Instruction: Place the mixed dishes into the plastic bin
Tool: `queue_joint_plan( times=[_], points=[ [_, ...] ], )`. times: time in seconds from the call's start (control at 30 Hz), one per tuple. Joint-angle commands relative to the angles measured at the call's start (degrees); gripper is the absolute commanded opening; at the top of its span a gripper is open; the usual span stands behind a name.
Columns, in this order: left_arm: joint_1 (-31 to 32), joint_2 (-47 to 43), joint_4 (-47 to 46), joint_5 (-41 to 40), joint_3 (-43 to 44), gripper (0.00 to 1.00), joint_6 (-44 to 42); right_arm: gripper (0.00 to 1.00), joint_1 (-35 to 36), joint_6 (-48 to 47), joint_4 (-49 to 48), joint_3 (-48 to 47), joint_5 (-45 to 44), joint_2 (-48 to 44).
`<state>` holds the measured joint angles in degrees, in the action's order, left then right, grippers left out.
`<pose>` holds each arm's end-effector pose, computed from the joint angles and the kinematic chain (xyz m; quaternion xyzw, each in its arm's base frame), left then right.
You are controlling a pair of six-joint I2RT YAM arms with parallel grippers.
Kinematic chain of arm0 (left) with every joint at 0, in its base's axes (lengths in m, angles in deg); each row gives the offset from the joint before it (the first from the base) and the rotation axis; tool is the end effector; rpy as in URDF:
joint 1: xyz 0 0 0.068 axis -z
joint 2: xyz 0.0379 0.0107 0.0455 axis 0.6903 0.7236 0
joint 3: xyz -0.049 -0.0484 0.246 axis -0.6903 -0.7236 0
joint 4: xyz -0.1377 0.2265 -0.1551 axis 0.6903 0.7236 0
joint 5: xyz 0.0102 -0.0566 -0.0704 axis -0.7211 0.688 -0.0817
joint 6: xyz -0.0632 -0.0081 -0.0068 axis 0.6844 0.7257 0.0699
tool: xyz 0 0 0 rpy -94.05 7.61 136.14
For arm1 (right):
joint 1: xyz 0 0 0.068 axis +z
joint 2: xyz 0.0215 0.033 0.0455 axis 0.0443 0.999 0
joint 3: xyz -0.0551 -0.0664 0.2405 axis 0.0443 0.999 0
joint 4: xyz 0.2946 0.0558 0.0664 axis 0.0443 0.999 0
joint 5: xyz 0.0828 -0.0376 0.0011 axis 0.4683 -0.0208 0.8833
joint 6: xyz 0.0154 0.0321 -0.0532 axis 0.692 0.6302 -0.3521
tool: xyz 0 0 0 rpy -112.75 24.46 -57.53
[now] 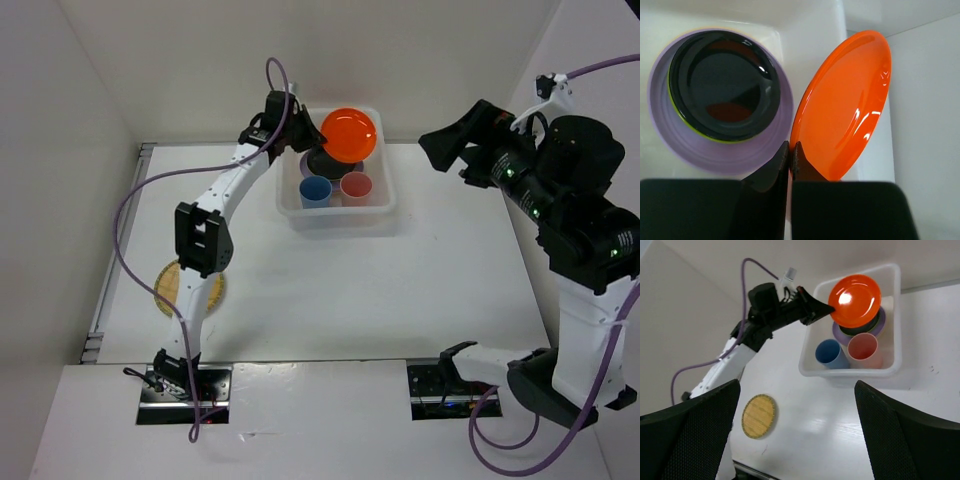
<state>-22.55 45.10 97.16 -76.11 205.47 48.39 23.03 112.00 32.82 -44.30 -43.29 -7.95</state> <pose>0.5566 -0.2239 0.3024 -0.1274 0.8180 -0.3649 0.4260 0.1725 0.0627 0.5976 0.0671 0.7547 0.2610 0.5981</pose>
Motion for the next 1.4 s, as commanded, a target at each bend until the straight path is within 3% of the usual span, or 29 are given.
queue_joint_plan(
  times=[0.0,0.13,0.17,0.27,0.3,0.5,0.53,0.57,0.8,0.9,0.93,1.1,1.2,1.37],
  points=[
    [-0.36,5.80,5.97,-0.72,11.13,0.00,1.75,1.00,0.25,0.32,-10.27,2.21,2.33,-4.43],
    [-0.98,18.86,14.50,-1.96,29.74,0.00,3.06,1.00,0.25,0.84,-9.66,3.79,3.47,-4.43],
    [-1.67,22.22,16.96,-2.48,42.41,0.00,3.93,1.00,0.25,0.85,-10.18,4.41,3.47,-4.43],
    [-3.17,24.01,17.24,0.15,38.59,0.00,6.58,1.00,-0.27,0.85,-10.19,4.41,4.09,-4.43],
    [-3.17,25.75,19.86,-0.98,43.80,0.00,6.58,1.00,-0.28,0.85,-10.71,4.41,4.09,-4.43],
    [-3.17,28.85,23.21,-2.30,44.48,0.00,5.88,1.00,-0.28,1.99,-11.24,5.64,5.14,-4.43],
    [-3.17,29.46,23.22,-2.31,45.17,0.01,5.88,1.00,-0.28,1.99,-11.76,6.34,5.14,-4.43],
    [-3.17,29.46,23.83,-2.31,45.17,0.09,5.27,1.00,-0.28,1.99,-11.77,7.13,5.14,-4.95],
    [-3.70,31.40,25.59,-2.31,45.17,0.11,5.26,1.00,-0.28,2.52,-12.29,8.54,5.14,-5.49],
    [-3.70,31.40,26.12,-2.31,45.17,0.21,5.26,1.00,-0.28,2.52,-12.82,9.06,5.14,-5.49],
    [-3.70,31.40,26.12,-2.31,45.17,0.34,4.65,1.00,-0.28,2.52,-12.82,9.07,5.14,-6.01],
    [-3.70,26.93,26.12,-3.18,45.17,0.61,2.63,1.00,-0.28,3.04,-13.88,11.87,5.14,-6.01],
    [-3.70,21.57,26.73,-6.96,45.17,0.70,0.00,1.00,-0.28,1.91,-14.40,14.15,5.14,-6.01],
    [-4.32,11.64,29.89,-7.67,45.17,0.74,-3.52,1.00,-0.28,0.32,-21.06,24.42,13.80,-6.54]
  ],
)
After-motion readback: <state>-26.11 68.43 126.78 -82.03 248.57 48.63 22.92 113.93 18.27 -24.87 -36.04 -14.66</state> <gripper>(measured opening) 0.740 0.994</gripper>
